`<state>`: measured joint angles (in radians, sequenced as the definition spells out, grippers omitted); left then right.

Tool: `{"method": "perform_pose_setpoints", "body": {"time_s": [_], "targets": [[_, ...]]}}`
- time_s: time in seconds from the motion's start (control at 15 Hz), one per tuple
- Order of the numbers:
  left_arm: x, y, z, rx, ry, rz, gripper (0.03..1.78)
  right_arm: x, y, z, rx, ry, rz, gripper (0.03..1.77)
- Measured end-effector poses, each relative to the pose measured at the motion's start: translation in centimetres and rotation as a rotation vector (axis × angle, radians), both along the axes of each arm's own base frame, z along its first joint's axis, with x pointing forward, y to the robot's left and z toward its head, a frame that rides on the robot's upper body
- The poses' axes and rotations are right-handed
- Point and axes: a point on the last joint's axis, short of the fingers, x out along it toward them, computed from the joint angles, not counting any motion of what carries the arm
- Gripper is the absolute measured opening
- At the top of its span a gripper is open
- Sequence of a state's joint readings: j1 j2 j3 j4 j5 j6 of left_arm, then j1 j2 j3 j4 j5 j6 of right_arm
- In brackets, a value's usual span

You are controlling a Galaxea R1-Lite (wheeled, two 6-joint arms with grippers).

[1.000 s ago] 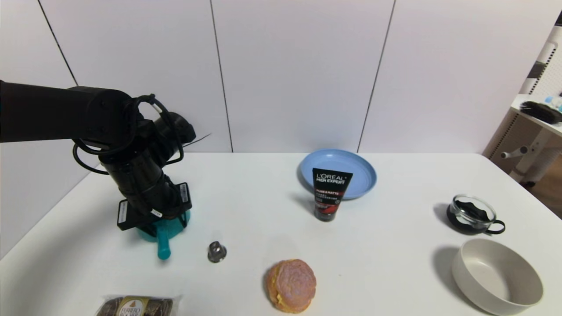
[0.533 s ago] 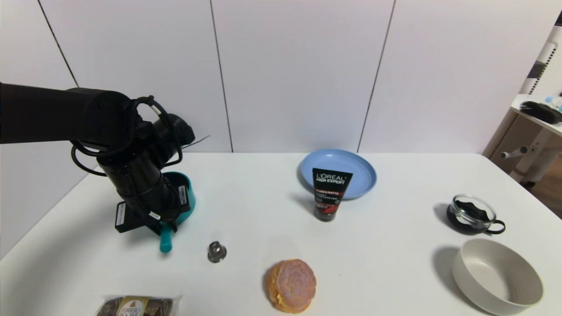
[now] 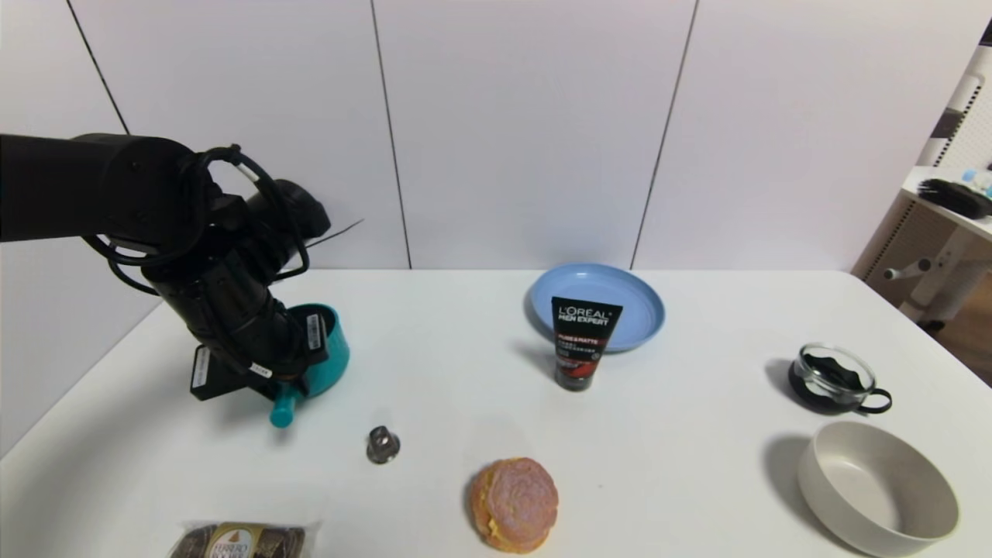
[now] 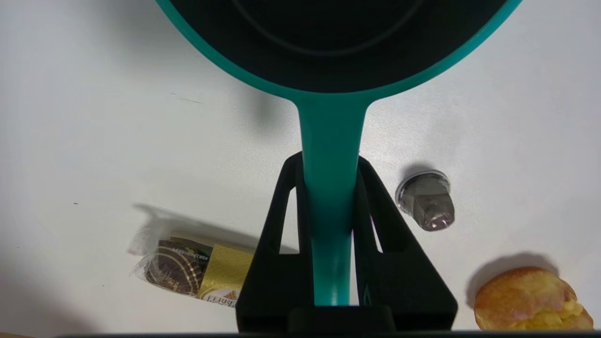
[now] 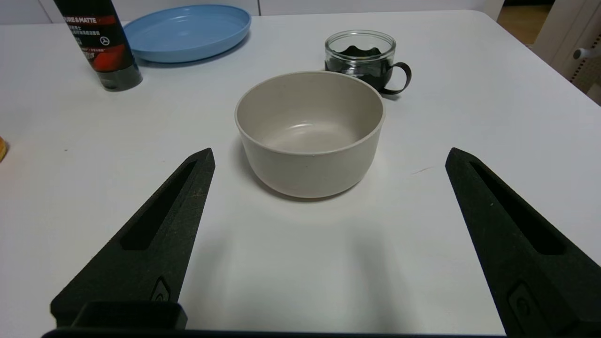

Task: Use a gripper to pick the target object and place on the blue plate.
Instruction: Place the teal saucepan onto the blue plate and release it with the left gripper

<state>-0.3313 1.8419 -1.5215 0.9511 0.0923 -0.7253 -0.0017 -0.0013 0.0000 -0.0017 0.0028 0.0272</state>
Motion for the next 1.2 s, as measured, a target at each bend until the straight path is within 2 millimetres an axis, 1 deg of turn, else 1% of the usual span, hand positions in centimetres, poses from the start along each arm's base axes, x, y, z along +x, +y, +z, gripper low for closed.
{"method": "perform_pose_setpoints", "body": {"time_s": [0.2, 0.53, 0.67, 0.8, 0.87, 1.0, 1.2], "targets": [[-0.6, 0.2, 1.4, 0.017, -0.051, -0.098, 0.28, 0.0, 0.0, 0.0, 0.0, 0.0, 0.0, 1.7], [-1.4, 0.1, 2.7, 0.03, -0.099, -0.178, 0.28, 0.0, 0.0, 0.0, 0.0, 0.0, 0.0, 1.7], [-1.3, 0.0, 3.6, 0.052, -0.142, -0.262, 0.28, 0.0, 0.0, 0.0, 0.0, 0.0, 0.0, 1.7], [-0.6, -0.3, 4.7, 0.084, -0.212, -0.367, 0.28, 0.0, 0.0, 0.0, 0.0, -0.001, 0.0, 1.7], [-0.1, -0.7, 5.2, 0.102, -0.254, -0.426, 0.28, 0.0, 0.0, 0.0, 0.0, 0.0, 0.0, 1.7], [1.0, -2.1, 5.9, 0.129, -0.334, -0.535, 0.28, 0.0, 0.0, 0.0, 0.0, 0.0, 0.0, 1.7], [2.2, -5.3, 6.1, 0.138, -0.401, -0.668, 0.28, 0.0, 0.0, 0.0, 0.0, 0.0, 0.0, 1.7]]}}
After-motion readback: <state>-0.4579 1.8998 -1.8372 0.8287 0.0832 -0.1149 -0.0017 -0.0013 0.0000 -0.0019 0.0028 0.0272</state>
